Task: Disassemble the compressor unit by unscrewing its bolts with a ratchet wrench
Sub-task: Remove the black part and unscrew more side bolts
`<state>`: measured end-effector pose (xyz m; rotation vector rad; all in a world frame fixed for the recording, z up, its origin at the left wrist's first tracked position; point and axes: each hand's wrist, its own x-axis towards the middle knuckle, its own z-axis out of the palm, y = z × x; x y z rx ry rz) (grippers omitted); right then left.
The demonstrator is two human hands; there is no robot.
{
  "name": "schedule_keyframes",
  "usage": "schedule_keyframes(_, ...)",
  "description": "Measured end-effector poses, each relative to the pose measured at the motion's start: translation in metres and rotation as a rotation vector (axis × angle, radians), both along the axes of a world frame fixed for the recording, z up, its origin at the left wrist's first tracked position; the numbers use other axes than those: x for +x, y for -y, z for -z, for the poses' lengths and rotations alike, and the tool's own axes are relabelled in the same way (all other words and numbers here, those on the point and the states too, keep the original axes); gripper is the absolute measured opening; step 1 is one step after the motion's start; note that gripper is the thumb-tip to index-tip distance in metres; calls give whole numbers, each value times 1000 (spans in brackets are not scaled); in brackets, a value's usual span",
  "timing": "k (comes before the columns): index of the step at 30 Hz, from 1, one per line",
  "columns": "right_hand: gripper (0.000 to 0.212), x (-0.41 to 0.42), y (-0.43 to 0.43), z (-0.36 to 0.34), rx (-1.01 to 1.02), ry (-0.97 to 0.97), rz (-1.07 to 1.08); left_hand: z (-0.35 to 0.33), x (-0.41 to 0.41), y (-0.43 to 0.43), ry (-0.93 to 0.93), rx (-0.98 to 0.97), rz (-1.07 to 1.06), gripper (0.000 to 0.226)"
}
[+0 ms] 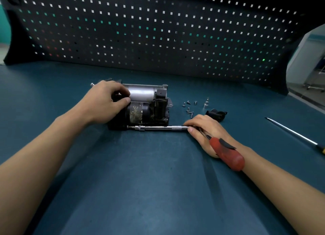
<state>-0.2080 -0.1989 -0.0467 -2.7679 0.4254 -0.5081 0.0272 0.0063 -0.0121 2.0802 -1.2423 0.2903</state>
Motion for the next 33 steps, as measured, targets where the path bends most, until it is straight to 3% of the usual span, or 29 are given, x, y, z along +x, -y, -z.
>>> schedule_keyframes(9,22,1,4,2,17,3,-7,1,-1,-1,-12,37,18,23)
schedule_keyframes(16,18,6,11,8,66,59,-17,12,-35,20,309,340,-20,89)
schedule_keyframes(19,16,10,17,9,129,52,-29,24,-48,36,400,342,-51,87)
schedule_keyframes(25,16,15,21,8,194,75,-48,30,-47,40,402,266,-92,83)
schedule_keyframes(27,23,16,20,8,258,69,-29,32,-51,40,387,207,-87,87)
schedule_keyframes(30,65,18,18,6,398,82,23,32,-67,42,321,-2,-16,97)
schedule_keyframes(33,74,21,15,1,529,102,105,34,-90,52,494,-49,88,76)
